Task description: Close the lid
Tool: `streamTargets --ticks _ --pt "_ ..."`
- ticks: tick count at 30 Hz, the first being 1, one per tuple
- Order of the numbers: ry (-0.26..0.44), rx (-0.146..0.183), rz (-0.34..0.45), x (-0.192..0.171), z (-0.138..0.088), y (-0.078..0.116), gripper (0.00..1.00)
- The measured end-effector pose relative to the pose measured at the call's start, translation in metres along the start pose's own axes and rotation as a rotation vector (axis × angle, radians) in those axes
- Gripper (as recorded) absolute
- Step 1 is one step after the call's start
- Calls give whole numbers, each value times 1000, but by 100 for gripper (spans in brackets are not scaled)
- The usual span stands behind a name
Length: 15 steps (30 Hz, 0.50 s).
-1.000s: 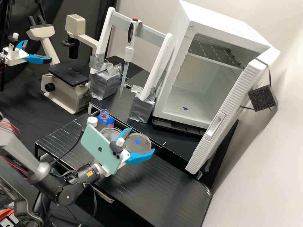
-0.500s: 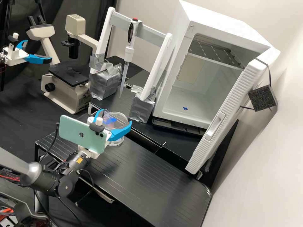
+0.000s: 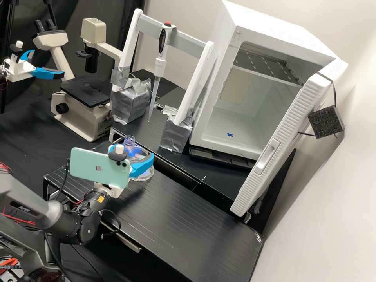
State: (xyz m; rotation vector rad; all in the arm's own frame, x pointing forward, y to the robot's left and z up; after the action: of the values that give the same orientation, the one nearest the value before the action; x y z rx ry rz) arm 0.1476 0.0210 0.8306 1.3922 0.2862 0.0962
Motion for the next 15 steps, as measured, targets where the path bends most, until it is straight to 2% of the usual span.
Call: streamTargets --ticks 5,9,15 --pt "-22 -14 -35 4 8 -5 0" --pt "-49 -4 -30 5 13 -5 0" --pt "-55 -13 -26 4 13 -5 0"
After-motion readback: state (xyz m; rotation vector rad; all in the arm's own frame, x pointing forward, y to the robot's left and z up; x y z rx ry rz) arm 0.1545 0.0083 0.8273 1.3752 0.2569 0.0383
